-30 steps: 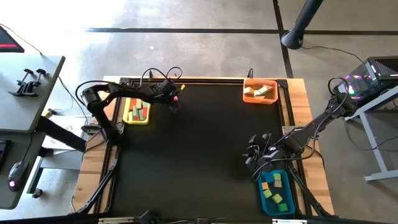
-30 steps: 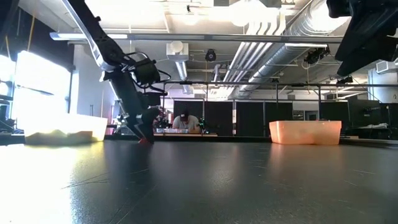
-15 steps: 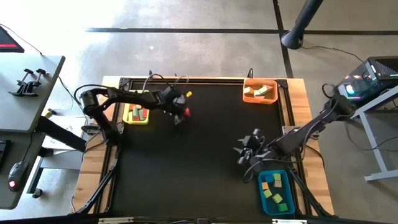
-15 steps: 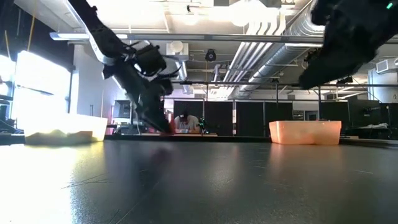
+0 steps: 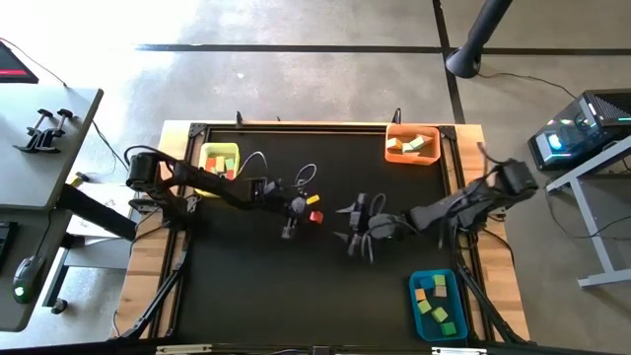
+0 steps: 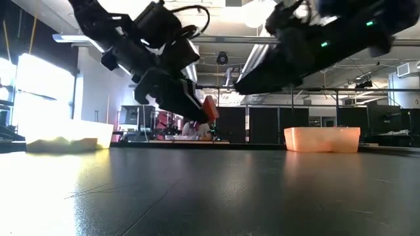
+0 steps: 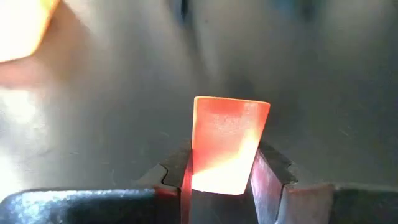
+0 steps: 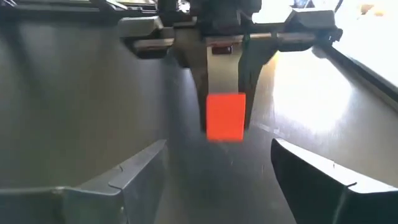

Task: Sort blocks by size
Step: Put the orange triangular block into the orange bin

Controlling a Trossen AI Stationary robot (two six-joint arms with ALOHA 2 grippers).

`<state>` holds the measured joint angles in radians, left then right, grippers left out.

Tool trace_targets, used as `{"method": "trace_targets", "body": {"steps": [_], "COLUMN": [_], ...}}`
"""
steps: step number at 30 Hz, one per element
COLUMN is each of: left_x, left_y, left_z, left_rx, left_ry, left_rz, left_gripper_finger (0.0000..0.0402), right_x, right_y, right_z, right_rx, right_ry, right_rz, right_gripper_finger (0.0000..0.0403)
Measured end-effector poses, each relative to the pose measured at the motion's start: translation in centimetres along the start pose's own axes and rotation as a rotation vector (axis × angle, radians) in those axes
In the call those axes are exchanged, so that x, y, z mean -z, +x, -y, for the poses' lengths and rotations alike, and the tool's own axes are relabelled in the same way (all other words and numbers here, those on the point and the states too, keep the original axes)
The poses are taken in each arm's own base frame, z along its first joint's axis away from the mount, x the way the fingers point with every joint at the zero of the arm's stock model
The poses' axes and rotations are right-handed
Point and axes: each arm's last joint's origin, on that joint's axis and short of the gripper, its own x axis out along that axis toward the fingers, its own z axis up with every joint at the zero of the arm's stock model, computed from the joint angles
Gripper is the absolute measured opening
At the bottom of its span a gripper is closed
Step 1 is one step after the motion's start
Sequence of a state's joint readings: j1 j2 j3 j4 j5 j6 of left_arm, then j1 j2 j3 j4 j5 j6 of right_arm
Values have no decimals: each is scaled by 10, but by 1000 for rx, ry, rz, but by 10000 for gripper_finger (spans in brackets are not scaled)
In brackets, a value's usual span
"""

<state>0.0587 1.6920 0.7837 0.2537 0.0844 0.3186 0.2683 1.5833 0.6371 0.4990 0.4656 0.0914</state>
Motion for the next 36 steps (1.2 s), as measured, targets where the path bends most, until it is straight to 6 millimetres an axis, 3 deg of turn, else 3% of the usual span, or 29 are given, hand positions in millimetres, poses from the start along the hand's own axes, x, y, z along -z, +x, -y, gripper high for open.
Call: {"method": "trace_targets", "body": {"steps": [9, 15, 20, 24, 28, 32, 36], "left_x": [-5, -5, -5, -5, -5, 8, 9], "left_y": [1, 1, 1, 0, 0, -1, -3], "left_z": [9, 9, 9, 9, 9, 7, 3], "left_rx": [-45, -48, -46, -40, -40, -81, -213], "left_ry": [11, 5, 4, -3, -23, -54, -107], "left_rz": [7, 8, 8, 0, -8, -127, -176], "left_gripper_finger": [90, 90, 91, 106, 146, 189, 210], "right_x": [-9, -9, -9, -10, -15, -24, -31], "right_y": [54, 64, 63, 62, 56, 36, 1], "right_z": [-7, -6, -6, -6, -4, 6, 22], "right_rx": [114, 140, 136, 134, 134, 228, 389], "right_ry": [-49, -49, -28, -13, 18, 59, 61], "right_rz": [-4, -70, -96, -92, -100, -166, -270], "right_gripper_finger": [276, 209, 128, 126, 126, 126, 126]}}
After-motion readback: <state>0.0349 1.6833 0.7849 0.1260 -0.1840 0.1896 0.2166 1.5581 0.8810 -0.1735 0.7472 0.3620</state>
